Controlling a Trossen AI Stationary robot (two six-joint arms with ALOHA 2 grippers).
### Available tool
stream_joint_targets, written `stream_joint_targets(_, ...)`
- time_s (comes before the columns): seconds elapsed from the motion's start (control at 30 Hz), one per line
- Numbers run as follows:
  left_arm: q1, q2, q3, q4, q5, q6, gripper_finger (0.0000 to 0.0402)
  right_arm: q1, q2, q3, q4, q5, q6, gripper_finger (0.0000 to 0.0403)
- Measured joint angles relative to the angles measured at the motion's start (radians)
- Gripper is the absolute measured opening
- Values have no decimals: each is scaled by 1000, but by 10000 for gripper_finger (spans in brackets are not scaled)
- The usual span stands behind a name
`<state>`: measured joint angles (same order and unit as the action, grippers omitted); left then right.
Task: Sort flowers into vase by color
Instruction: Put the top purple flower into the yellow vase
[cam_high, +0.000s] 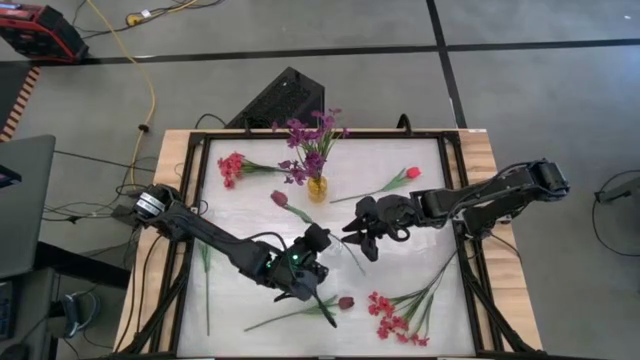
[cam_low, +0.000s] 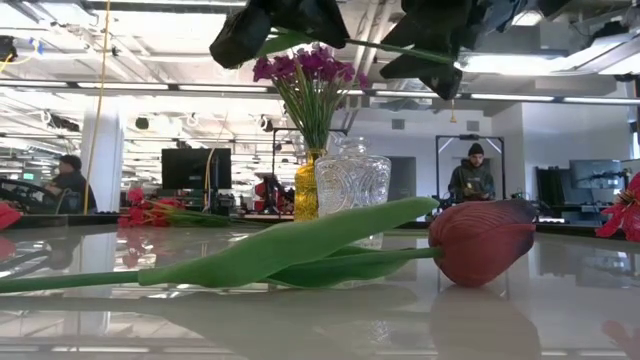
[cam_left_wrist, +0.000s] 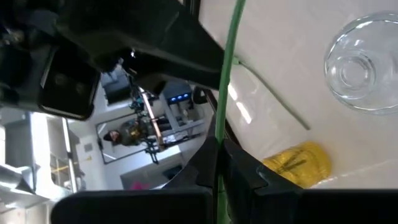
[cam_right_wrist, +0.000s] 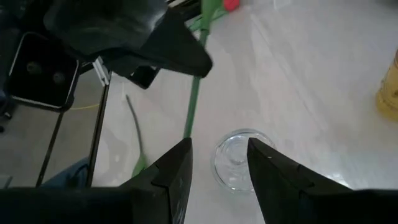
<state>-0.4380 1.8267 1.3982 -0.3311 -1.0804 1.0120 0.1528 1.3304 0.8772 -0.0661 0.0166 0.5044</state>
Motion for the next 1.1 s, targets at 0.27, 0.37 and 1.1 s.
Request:
stream_joint_targets(0.27,9,0,0,10,9,37,0,-29,-2,0,57,-68,-37,179)
stream_joint_targets(0.37,11,0,0,4,25,34,0,-35,-2,0,80,-74,-42,179)
stream_joint_targets(1.1,35,0,0,9,46,19,0,-21,0,0,70,-83,-53,176)
